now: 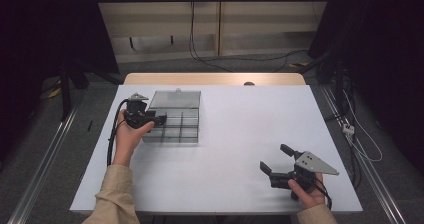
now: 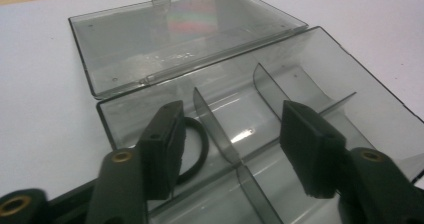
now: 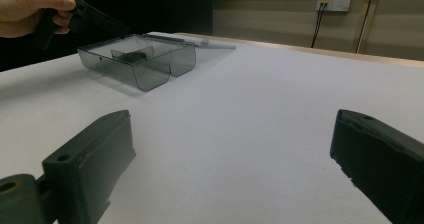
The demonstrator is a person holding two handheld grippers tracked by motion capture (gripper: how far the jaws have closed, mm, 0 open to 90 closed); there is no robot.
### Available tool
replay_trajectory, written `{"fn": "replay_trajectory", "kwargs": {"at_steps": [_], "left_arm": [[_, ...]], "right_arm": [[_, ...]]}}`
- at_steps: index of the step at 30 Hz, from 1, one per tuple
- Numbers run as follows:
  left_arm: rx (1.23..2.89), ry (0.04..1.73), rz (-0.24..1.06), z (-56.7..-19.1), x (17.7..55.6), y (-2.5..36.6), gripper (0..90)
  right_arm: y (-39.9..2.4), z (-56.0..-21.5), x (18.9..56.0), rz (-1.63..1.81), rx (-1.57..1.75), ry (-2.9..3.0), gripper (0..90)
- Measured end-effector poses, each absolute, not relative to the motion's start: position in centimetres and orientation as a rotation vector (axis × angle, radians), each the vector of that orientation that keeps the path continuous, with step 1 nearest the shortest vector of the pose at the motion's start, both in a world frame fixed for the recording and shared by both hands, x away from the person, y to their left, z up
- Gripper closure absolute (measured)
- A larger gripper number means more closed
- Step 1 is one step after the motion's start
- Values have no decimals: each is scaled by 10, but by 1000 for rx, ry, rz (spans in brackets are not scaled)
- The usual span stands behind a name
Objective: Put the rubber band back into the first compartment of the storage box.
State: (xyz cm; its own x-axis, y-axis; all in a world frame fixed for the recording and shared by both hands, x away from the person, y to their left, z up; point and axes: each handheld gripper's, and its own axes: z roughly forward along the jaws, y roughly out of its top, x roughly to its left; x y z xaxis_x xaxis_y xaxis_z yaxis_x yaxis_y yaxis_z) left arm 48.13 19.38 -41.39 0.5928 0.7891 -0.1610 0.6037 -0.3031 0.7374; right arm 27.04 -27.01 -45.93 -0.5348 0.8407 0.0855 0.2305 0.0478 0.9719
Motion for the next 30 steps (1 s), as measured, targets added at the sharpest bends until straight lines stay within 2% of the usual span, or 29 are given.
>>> {"fn": "replay_trajectory", "kwargs": {"at_steps": [6, 30], "left_arm": [[2030, 1087, 270, -410, 474, 191, 311], [2036, 971, 243, -405, 434, 183, 166]], "right_arm": [[-269, -459, 272, 1514, 1072, 1815, 32], [-269, -459, 272, 1507, 1066, 1828, 32]]}}
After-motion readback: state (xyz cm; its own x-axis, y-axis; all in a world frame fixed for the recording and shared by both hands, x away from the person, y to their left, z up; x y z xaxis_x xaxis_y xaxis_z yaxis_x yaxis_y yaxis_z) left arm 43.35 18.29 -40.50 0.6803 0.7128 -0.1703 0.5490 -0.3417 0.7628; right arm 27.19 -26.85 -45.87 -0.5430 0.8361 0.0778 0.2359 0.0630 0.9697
